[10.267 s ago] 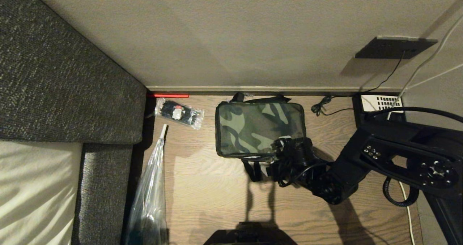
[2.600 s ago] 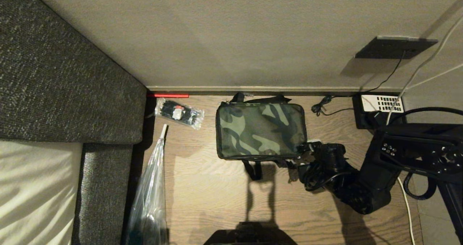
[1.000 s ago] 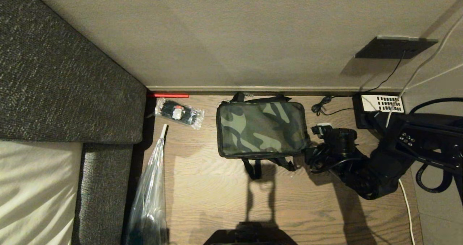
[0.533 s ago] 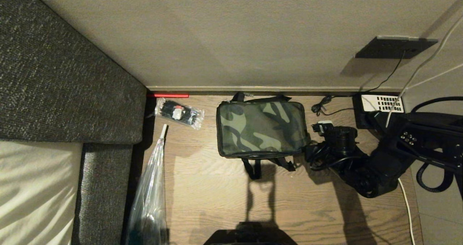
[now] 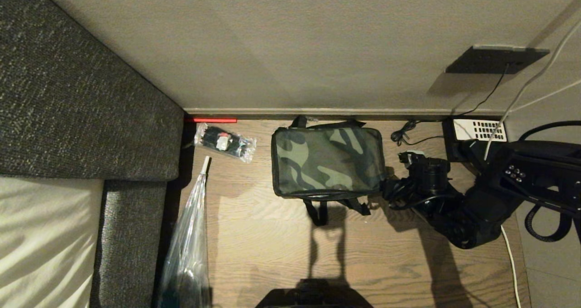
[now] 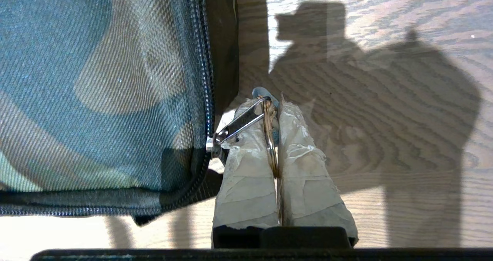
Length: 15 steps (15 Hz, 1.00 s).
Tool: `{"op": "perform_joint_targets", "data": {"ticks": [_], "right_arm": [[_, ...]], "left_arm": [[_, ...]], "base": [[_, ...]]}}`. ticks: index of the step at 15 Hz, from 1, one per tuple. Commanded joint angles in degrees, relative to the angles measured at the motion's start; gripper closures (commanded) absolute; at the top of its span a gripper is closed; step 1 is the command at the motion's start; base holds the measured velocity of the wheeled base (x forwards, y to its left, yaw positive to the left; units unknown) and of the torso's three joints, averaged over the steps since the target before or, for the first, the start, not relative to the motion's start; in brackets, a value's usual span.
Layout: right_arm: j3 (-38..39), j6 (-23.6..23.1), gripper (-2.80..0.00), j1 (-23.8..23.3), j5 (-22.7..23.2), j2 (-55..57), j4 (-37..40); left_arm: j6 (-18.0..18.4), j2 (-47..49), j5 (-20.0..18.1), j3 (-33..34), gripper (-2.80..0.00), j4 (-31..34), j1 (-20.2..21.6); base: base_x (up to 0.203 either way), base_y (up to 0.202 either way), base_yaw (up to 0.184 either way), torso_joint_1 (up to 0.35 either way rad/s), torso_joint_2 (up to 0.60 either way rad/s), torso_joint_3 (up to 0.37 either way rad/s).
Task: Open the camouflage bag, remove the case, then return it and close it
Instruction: Open the top of the storage box
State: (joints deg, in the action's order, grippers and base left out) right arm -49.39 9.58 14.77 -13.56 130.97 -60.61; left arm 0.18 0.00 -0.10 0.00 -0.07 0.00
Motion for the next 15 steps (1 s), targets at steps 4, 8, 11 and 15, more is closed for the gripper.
{"op": "perform_joint_targets", "data": {"ticks": [4, 8, 11, 15], "right_arm": [[-2.80, 0.19, 0.00, -0.01, 0.11, 1.71, -0.37], [-4.84, -0.09, 0.00, -0.14, 0.02, 2.27, -0.30], [-5.80, -0.09, 0.00, -0.45, 0.11, 2.45, -0.38], [-7.36, -0.23, 0.00, -0.77, 0.20, 2.19, 0.06]], "left_arm": [[-0.01, 0.00, 0.01, 0.00, 0.00, -0.01, 0.00], [-0.01, 0.00, 0.01, 0.00, 0.00, -0.01, 0.00], [-0.01, 0.00, 0.01, 0.00, 0.00, -0.01, 0.00], [-0.01, 0.00, 0.01, 0.00, 0.00, -0.01, 0.00]], "base": [[0.000, 0.000, 0.000, 0.000, 0.00, 0.000], [0.000, 0.000, 0.000, 0.000, 0.00, 0.000], [0.000, 0.000, 0.000, 0.000, 0.00, 0.000], [0.000, 0.000, 0.000, 0.000, 0.00, 0.000]]}}
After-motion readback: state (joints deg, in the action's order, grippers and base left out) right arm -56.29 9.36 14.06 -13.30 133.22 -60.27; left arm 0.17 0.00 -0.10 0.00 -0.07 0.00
